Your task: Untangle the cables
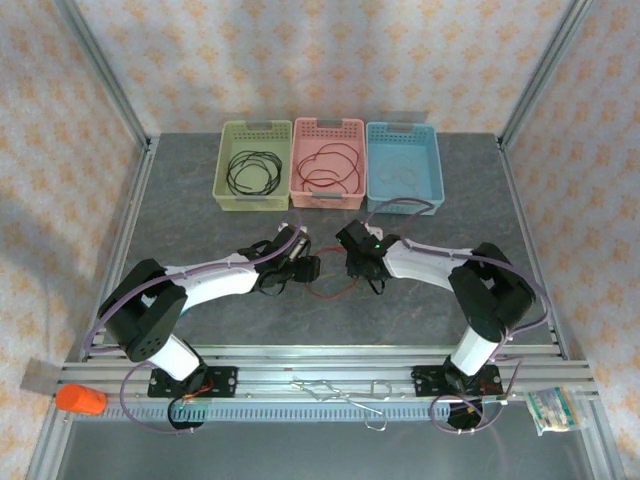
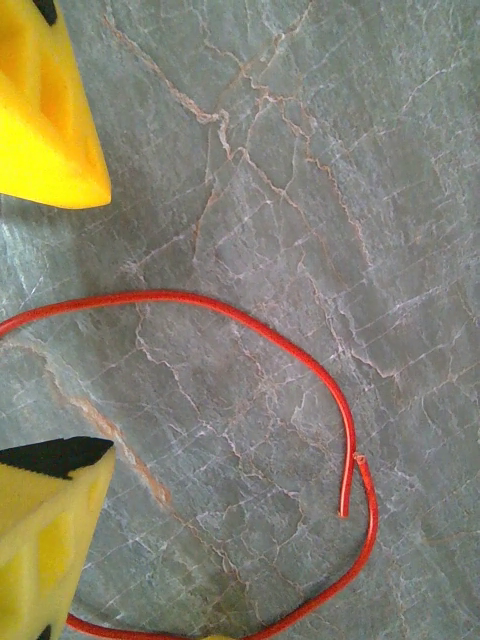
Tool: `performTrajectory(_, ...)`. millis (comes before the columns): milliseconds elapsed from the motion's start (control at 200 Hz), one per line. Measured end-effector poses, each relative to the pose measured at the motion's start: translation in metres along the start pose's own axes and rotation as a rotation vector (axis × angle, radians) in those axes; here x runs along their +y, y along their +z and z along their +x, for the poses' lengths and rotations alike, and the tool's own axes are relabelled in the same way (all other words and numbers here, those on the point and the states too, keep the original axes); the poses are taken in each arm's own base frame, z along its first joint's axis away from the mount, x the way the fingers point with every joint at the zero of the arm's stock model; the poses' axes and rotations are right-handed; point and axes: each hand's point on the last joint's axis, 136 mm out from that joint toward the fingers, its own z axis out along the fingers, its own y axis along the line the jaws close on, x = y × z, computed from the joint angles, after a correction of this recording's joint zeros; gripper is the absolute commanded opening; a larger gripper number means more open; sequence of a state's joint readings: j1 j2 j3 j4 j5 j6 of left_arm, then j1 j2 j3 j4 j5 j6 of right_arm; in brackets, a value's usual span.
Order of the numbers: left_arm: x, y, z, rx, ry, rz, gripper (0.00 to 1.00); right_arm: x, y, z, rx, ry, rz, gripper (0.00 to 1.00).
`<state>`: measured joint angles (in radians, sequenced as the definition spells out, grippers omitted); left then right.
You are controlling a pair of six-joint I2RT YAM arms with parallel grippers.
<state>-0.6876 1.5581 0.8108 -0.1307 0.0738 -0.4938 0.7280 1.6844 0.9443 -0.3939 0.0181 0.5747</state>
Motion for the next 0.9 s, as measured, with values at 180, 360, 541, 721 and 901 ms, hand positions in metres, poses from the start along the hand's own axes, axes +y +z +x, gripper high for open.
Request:
performTrajectory(180, 0.0, 0.0, 0.0, -0.002, -0.004, -0.003, 0.64, -0.003, 0.006, 0.003, 0.017, -0.019, 0.031, 0.34)
performTrajectory(360, 0.0, -0.002, -0.002, -0.01, -0.006, 0.001, 0.64, -0.004, 0.008, 0.003, 0.028, -0.042, 0.063, 0.29)
performTrajectory(541, -0.002, -0.008, -0.007, -0.03, -0.01, 0.008, 0.64, -0.002, 0.009, 0.002, 0.035, -0.062, 0.077, 0.22)
performTrajectory(721, -0.002, -0.008, -0.008, -0.032, -0.01, 0.007, 0.64, 0.001, 0.009, 0.001, 0.033, -0.067, 0.071, 0.11)
performTrajectory(901, -0.002, -0.011, -0.01, -0.043, -0.012, 0.009, 0.64, 0.002, 0.009, 0.0, 0.029, -0.065, 0.066, 0.03)
